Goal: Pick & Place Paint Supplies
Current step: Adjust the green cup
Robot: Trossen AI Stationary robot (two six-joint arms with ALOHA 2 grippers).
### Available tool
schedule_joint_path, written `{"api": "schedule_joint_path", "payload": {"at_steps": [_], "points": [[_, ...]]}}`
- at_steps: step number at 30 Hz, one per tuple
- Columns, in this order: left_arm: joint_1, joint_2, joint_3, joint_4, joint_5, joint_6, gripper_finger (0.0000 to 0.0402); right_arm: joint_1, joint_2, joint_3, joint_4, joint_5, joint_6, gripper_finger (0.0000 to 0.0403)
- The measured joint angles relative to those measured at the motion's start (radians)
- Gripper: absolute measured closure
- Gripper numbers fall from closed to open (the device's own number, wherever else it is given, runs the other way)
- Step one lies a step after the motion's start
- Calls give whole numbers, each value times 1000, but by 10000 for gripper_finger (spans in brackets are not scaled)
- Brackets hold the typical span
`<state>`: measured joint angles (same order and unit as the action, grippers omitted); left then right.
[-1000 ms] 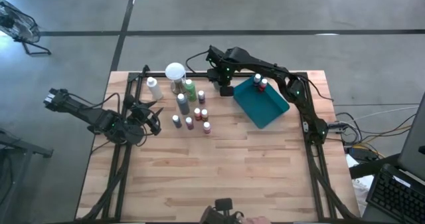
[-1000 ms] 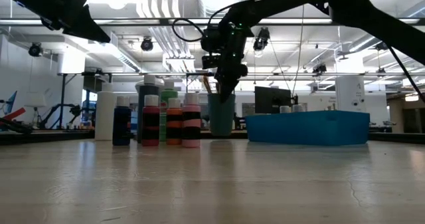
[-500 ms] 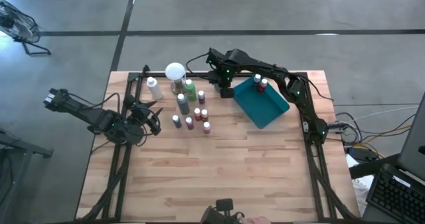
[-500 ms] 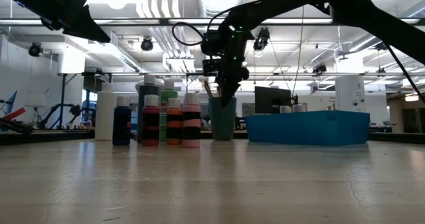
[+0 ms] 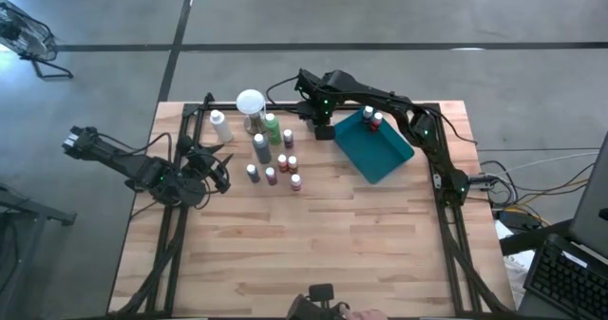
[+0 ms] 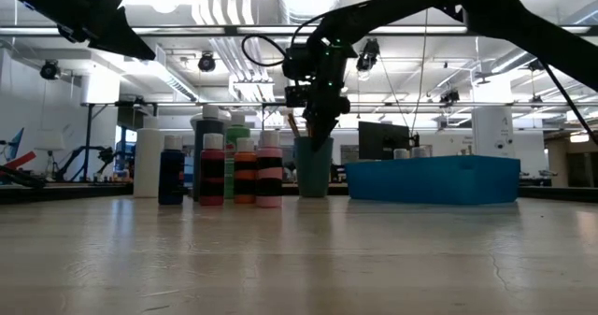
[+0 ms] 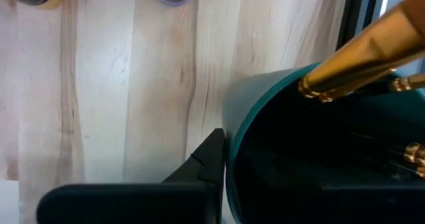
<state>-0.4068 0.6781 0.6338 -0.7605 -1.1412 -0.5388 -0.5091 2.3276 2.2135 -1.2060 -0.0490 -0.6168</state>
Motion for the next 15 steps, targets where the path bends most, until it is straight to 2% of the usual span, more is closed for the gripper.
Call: {"api": "schedule_joint_path", "payload": {"at_steps": [8,15], "points": [[0,0,0,0,0,0,220,0,0,0,-2,-1,3,388],[0,0,0,0,0,0,220,0,0,0,-1,0,3,356]]}}
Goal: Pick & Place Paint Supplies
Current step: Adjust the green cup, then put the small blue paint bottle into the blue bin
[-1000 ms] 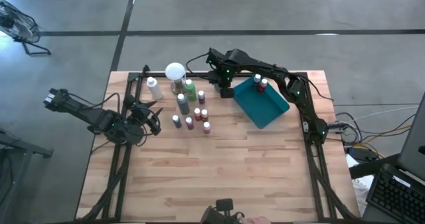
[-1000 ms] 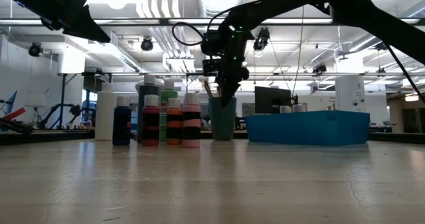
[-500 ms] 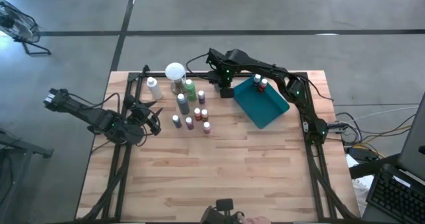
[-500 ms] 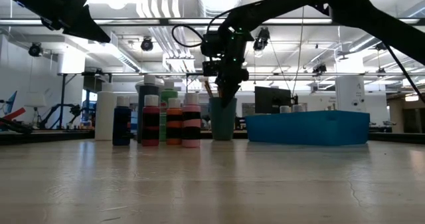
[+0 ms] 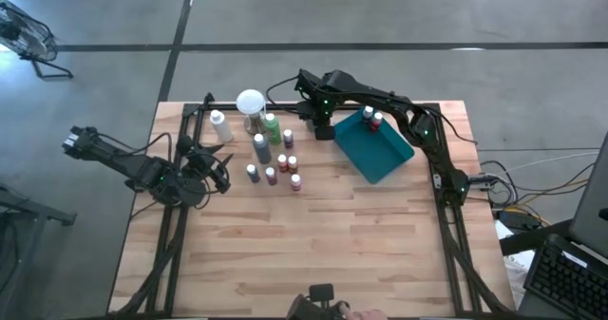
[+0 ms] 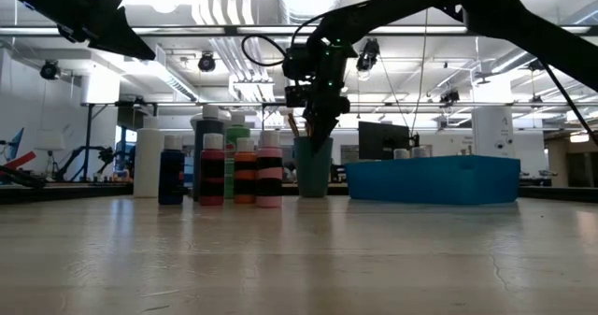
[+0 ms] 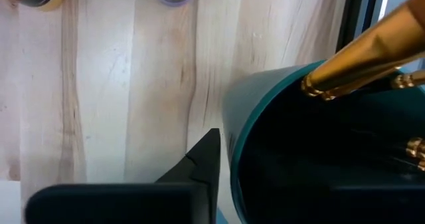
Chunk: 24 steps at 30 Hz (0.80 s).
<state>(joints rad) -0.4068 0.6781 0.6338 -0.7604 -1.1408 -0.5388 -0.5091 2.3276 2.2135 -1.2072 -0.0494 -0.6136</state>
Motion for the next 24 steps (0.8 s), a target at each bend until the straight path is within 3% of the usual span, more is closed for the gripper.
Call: {"api": "schedule_joint_path", "payload": {"at_steps": [11,24], "points": [[0,0,0,0,0,0,220,0,0,0,0,0,-3,302],[0,0,0,0,0,0,220,0,0,0,0,31,-15,275]]}}
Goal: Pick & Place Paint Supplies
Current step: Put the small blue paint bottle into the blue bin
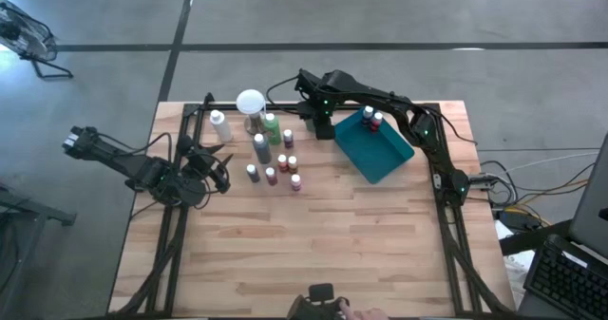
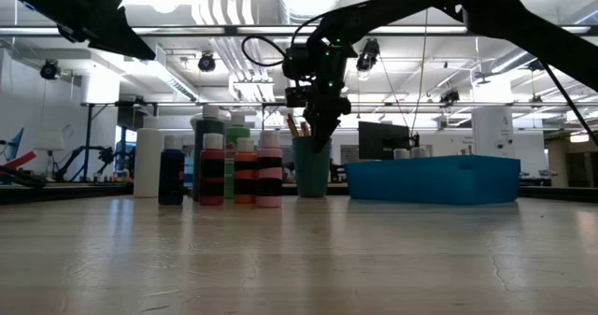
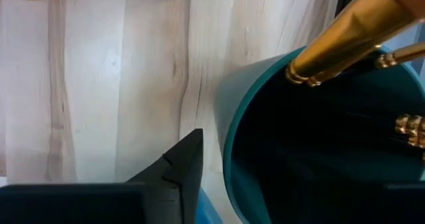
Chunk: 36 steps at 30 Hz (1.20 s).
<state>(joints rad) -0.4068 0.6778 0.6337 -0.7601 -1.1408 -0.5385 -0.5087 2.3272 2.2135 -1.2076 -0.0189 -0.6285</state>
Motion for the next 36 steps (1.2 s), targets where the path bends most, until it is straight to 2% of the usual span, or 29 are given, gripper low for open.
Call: {"api": "schedule_joint_path", "payload": {"at_steps": [12,26,36], "points": [[0,0,0,0,0,0,220,0,-28,0,9,0,0,252],[0,0,0,0,0,0,220,3,-80,0,13,-3,-3,279],[0,0,0,-1,27,26,220,21,-148,1,6,-5,33,260]]}}
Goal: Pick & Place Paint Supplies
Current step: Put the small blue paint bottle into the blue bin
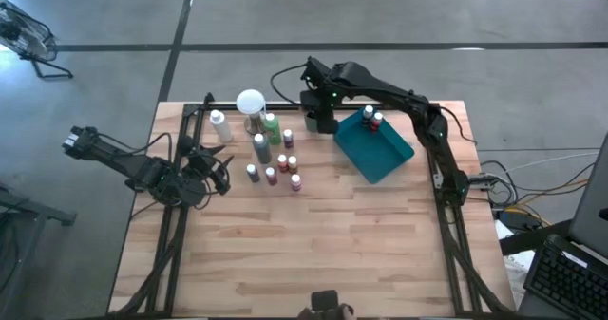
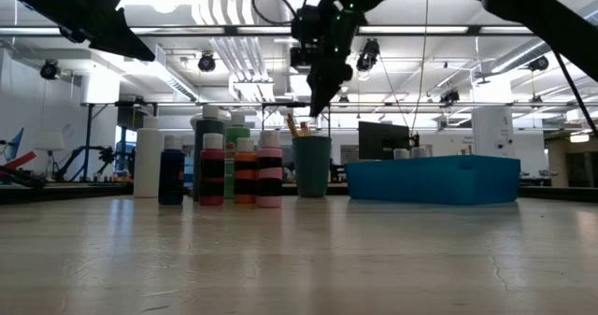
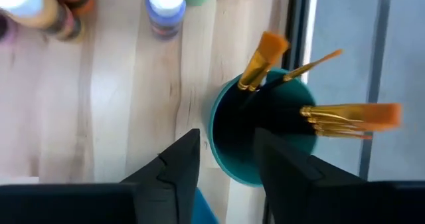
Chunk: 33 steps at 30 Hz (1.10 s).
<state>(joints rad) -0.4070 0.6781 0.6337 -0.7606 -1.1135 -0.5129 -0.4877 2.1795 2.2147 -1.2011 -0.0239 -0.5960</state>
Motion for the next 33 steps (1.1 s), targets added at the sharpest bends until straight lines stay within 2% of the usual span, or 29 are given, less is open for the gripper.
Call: {"api": "schedule_joint_path", "payload": {"at_steps": [5,12,20,25,29,33], "points": [[0,0,0,-1,25,16,220,31,-76,2,-66,-7,134,267],[0,0,0,-7,66,63,220,95,-250,-76,-128,-13,346,326],[0,0,0,-15,207,79,220,226,-536,-419,-71,31,497,390],[0,0,0,-16,294,38,220,317,-751,-651,54,196,640,392],[0,8,0,-15,326,43,220,350,-908,-844,208,210,714,391],[32,39,0,-12,423,57,220,353,-1024,-1002,357,209,736,394]]}}
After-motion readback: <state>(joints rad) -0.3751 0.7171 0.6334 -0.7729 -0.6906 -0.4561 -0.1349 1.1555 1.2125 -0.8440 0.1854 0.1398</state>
